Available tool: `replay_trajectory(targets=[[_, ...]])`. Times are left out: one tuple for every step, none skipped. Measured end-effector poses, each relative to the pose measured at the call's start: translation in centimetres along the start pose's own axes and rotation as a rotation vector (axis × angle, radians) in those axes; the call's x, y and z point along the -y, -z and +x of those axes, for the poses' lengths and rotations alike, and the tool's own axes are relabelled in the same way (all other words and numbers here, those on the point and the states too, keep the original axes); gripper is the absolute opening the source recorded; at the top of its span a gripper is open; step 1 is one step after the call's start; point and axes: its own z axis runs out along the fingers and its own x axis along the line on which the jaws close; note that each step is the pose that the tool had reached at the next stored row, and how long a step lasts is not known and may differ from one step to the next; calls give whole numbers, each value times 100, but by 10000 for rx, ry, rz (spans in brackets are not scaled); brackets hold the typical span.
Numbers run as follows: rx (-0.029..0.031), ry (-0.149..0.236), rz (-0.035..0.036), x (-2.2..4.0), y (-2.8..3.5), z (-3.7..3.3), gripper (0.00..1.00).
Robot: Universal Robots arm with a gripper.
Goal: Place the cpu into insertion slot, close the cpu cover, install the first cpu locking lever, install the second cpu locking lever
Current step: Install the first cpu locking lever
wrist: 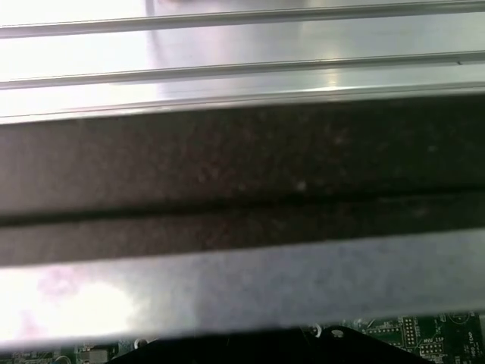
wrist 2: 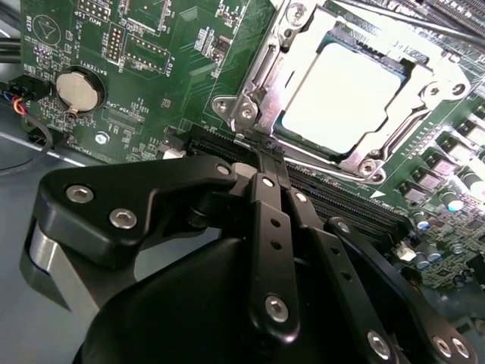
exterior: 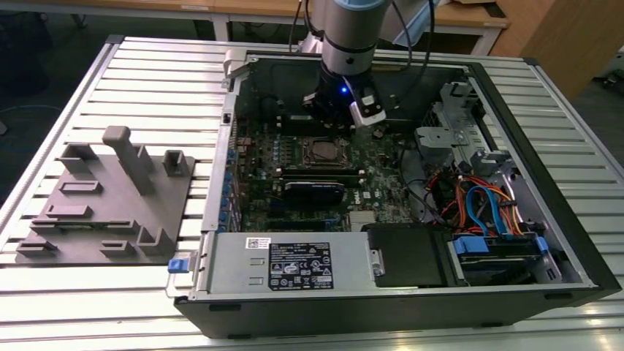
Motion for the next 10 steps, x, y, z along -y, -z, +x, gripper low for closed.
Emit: replay_trajectory(targets=[[0, 0, 1, 0, 3, 0, 11], [0, 0, 1, 0, 7, 0, 11], [0, 0, 0, -1, 10, 0, 11], [1, 0, -2, -1, 9, 0, 11], [1, 1, -2, -1, 9, 0, 11], [1, 0, -2, -1, 10, 0, 11], [0, 1, 1, -1, 10, 0, 11], [2, 2, 17, -1, 10, -1, 11], [4, 2, 46, -1, 7, -1, 11], [6, 2, 72, 0, 2, -1, 11]])
